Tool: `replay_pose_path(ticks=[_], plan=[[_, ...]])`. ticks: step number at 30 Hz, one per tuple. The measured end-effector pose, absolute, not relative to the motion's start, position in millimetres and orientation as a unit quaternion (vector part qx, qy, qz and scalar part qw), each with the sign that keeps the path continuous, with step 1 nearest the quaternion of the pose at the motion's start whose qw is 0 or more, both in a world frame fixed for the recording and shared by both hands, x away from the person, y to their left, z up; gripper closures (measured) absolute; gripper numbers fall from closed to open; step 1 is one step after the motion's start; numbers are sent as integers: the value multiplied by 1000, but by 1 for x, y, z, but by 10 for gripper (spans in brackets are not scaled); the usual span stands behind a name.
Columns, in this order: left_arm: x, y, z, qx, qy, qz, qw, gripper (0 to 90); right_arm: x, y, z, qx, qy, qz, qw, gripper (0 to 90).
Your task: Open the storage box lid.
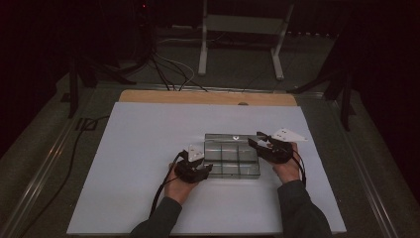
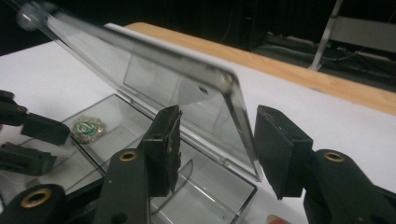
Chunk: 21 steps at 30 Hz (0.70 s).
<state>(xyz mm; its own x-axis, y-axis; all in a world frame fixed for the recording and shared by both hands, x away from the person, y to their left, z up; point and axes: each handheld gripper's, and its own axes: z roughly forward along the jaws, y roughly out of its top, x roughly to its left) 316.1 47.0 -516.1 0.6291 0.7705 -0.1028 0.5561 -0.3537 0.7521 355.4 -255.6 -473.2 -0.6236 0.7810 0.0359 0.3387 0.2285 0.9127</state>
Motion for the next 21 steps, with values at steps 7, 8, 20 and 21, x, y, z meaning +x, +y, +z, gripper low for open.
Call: replay_pose_path(ticks=[7,8,20,21], plan=[[314,47,-515,813,408,138,392,564,359,-255,-477,378,751,495,222,505],[314,47,-515,813,409,137,392,564,359,-255,-478,378,752,493,221,506],[312,47,-515,813,409,136,392,563,367,-255,-489,391,755,482,211,525],[311,47,-515,813,409,135,392,563,367,-255,-490,393,755,481,210,528]])
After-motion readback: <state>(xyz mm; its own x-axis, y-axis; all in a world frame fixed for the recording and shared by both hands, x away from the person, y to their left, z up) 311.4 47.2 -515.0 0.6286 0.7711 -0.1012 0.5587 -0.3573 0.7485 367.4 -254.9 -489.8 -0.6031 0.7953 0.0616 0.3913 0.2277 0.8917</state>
